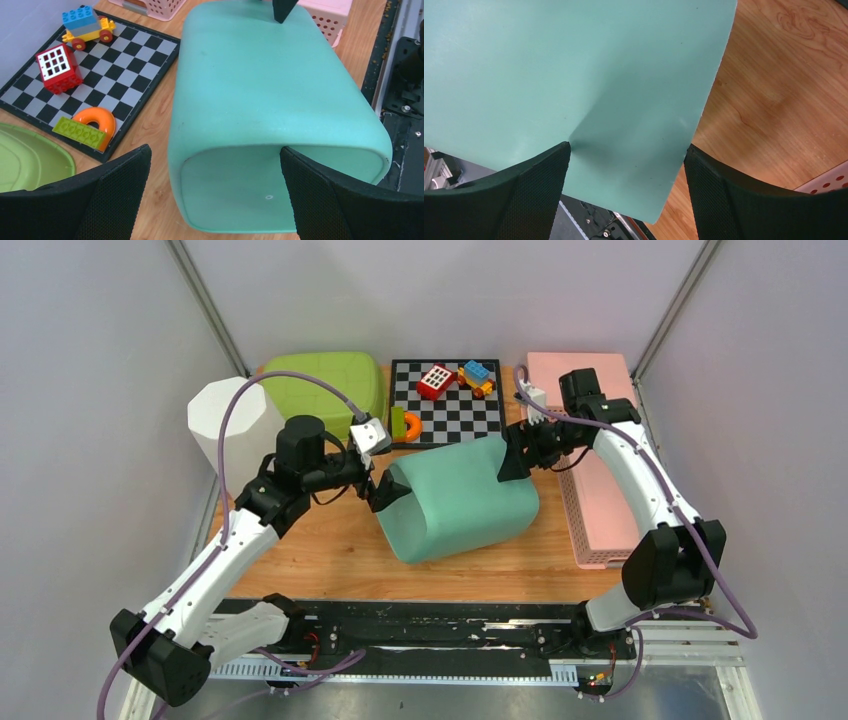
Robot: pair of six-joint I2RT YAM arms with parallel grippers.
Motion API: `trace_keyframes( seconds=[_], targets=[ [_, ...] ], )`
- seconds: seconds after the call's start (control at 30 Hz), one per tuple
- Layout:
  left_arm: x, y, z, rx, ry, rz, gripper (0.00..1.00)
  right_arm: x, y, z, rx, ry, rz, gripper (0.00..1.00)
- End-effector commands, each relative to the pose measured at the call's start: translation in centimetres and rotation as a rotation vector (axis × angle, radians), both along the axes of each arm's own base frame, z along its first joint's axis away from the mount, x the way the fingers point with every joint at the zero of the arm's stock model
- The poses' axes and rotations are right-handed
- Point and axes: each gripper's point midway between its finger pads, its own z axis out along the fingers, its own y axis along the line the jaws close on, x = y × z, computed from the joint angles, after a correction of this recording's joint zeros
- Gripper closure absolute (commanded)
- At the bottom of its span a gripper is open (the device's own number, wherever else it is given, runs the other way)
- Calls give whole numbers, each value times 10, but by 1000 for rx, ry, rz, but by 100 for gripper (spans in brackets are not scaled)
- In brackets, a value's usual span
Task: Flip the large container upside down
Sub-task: Turn the container upside down at the center of the board.
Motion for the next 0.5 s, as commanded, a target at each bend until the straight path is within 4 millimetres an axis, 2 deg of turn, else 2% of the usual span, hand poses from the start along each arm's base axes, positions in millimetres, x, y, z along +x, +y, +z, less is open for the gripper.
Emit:
trace_keyframes(
  seconds=[0.0, 0.3, 0.47],
  targets=[
    [26, -2, 33, -52, -112, 78, 0, -52, 40, 21, 236, 177, 149, 17],
    [29, -2, 40, -52, -114, 83, 0, -57, 44, 16, 284, 201, 189, 16],
    [30, -4, 36, -50, -103, 80, 0, -56, 45, 18, 302, 205, 195, 15]
  ],
)
